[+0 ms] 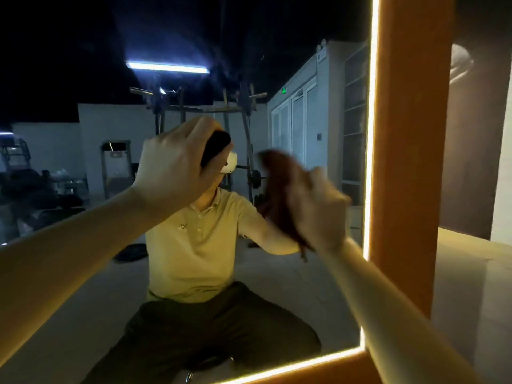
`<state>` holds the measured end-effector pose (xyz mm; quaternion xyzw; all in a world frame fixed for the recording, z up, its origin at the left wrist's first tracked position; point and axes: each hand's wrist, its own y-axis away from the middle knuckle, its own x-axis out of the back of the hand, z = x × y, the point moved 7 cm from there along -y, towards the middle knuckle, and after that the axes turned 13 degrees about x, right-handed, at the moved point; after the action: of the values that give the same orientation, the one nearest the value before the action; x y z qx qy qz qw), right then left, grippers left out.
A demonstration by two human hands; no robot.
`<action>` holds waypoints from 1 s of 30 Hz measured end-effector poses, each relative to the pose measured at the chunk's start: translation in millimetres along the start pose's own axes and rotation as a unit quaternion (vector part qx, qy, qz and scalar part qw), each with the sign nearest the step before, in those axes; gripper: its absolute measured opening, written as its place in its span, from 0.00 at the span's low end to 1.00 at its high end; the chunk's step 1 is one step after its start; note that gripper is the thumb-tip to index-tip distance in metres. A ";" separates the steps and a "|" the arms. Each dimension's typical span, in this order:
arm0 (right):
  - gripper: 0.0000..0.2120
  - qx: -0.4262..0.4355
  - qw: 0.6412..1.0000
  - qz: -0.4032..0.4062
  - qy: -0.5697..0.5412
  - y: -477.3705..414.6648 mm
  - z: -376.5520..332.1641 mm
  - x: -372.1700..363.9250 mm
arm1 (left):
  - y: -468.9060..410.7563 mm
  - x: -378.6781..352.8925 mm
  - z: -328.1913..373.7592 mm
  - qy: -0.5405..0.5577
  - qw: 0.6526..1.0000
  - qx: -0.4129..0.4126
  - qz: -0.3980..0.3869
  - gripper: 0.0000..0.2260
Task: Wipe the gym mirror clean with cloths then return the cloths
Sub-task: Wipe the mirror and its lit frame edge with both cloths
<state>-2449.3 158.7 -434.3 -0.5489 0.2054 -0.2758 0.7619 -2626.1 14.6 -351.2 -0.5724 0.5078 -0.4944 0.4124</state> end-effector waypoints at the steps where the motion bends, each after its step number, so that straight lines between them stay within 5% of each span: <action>1: 0.20 -0.075 0.997 0.020 0.011 -0.6 31.2 10.4 | -2.1 -4.4 -3.2 -0.018 1.000 -0.012 -0.006 0.12; 6: 0.30 -0.299 0.949 0.083 0.053 -3.5 55.8 7.3 | 2.2 -13.2 -11.6 -0.041 0.997 -0.065 -0.005 0.14; 8: 0.31 -0.328 0.935 0.121 0.051 -13.3 31.8 -2.8 | 9.8 -14.9 -12.6 -0.015 0.996 -0.083 -0.014 0.21; 11: 0.28 -0.137 0.987 0.079 0.026 -21.2 -54.2 -32.1 | 21.8 -14.6 -16.6 -0.009 0.994 -0.104 -0.025 0.31; 14: 0.25 0.088 0.996 0.008 0.005 -21.6 -87.6 -37.0 | 29.9 -11.8 -26.6 -0.084 0.993 -0.079 0.013 0.25; 16: 0.22 0.103 0.993 0.002 0.050 -46.6 -54.3 -23.7 | 32.8 -12.1 -33.0 -0.120 0.991 -0.055 0.014 0.24; 20: 0.23 -0.039 0.991 0.052 0.114 -135.2 15.4 -12.1 | 33.7 -14.1 -27.7 -0.142 0.986 -0.085 0.000 0.19; 24: 0.24 -0.146 0.984 0.059 0.081 -131.4 -4.0 -33.6 | 15.5 2.3 -23.8 -0.054 0.994 -0.095 -0.004 0.16; 26: 0.21 -0.092 0.996 0.018 0.011 -82.8 -59.0 -51.2 | -6.1 16.6 -32.6 0.005 0.999 -0.036 0.013 0.15; 30: 0.21 0.198 0.979 -0.037 0.018 -53.3 -106.4 -52.0 | -38.0 31.6 -49.6 0.037 0.998 0.019 0.040 0.19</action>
<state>-2564.9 102.3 -416.4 -0.3891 0.1396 -0.3488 0.8411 -2668.6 -9.7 -301.1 -0.5253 0.5357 -0.5079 0.4231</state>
